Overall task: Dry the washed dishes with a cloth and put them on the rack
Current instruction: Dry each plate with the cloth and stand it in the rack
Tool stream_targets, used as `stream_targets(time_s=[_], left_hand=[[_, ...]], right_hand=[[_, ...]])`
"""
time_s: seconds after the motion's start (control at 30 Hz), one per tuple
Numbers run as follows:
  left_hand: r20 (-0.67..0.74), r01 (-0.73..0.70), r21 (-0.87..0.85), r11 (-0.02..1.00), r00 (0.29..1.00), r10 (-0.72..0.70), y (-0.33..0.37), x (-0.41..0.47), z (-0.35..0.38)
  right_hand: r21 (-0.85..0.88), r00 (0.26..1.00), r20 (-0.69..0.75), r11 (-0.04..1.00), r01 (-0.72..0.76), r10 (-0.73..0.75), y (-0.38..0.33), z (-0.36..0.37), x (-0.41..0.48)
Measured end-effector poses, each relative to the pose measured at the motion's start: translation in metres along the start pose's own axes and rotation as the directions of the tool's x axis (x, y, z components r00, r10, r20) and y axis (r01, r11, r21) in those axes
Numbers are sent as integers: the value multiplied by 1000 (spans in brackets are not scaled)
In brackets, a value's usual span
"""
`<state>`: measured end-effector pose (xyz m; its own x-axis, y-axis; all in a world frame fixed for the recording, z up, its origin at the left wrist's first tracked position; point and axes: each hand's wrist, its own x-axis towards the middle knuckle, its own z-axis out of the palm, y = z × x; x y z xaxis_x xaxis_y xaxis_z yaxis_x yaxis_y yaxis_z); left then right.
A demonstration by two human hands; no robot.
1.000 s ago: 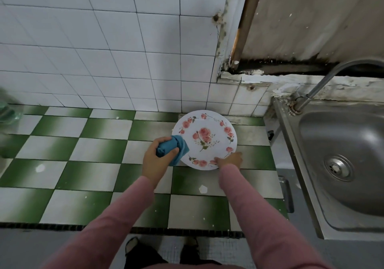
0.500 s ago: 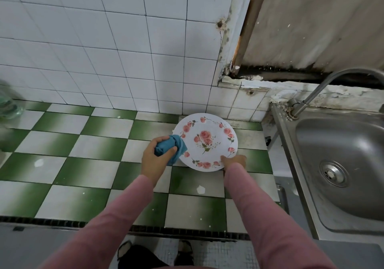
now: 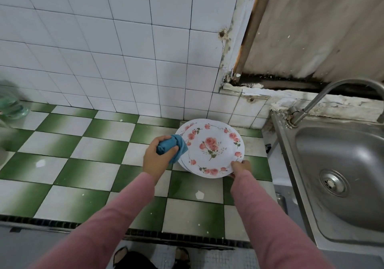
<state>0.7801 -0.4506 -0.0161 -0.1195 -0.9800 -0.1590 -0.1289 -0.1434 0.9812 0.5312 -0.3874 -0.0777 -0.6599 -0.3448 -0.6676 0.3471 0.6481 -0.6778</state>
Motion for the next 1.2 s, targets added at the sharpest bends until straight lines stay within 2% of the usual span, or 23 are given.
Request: stream_targets(time_s=[0.27,0.57,0.8,0.97,1.2], left_hand=[[-5,-16,-4,1000,1000,16,2,3,12],[-34,-10,-6,1000,999,9,3,7,15],[-90,69,-49,996,993,-73,4,7,9],[-119,79,-45,996,989,-83,5,10,9],[-105,107,-21,994,989,-109,6,10,14]], right_hand=[[185,997,-28,980,72,-68,-11,-15,0],[161,997,-15,984,73,-72,-32,-30,-4],[242,994,-23,964,105,-102,-41,-41,-8],[289,995,15,953,94,-103,-46,-41,-13],[291,978,38,939,184,-204,-67,-27,-41]])
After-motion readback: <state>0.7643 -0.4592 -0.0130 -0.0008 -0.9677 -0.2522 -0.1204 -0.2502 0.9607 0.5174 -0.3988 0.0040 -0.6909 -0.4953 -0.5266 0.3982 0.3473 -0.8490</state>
